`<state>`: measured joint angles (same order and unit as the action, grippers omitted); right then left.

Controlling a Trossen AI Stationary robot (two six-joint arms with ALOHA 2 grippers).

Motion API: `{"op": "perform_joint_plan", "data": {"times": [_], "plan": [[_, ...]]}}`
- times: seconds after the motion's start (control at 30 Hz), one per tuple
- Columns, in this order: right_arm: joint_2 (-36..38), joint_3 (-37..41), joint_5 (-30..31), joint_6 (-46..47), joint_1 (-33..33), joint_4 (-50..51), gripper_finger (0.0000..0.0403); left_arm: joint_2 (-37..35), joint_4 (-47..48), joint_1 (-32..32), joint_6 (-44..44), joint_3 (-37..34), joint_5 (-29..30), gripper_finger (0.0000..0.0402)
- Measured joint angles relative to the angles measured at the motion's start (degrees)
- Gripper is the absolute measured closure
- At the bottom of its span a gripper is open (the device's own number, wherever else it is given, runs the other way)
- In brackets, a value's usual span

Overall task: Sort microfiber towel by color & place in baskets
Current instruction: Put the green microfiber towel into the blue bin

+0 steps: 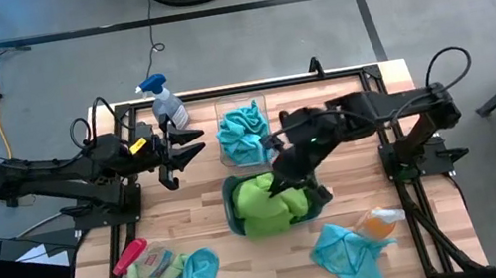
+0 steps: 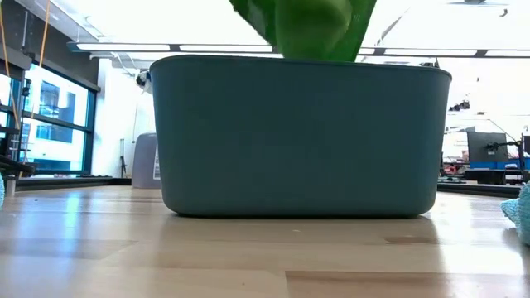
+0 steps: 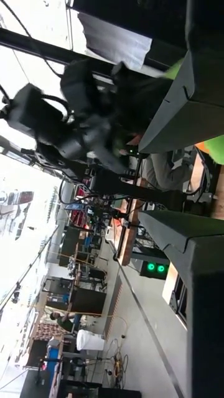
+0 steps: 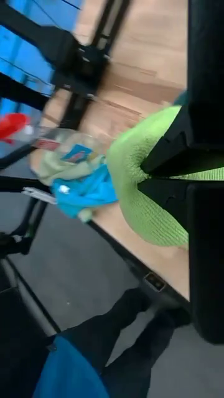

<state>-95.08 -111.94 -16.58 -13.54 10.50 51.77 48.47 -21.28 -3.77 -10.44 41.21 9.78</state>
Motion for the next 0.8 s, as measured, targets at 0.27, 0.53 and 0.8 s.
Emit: {"op": "perform_joint_plan", "data": {"times": [0.27,0.53,0.8], "plan": [[2.3,-5.2,7.2,0.0,-1.9,-0.2,0.0403,0.0,0.0,0.0,0.0,0.0,0.0,0.0253],[1.3,-5.3,7.1,1.1,-3.0,3.6,0.0403,0.0,0.0,0.0,0.0,0.0,0.0,0.0253],[-1.7,-5.3,3.5,1.3,-3.0,6.0,0.0403,0.0,0.0,0.0,0.0,0.0,0.0,0.0253]]}}
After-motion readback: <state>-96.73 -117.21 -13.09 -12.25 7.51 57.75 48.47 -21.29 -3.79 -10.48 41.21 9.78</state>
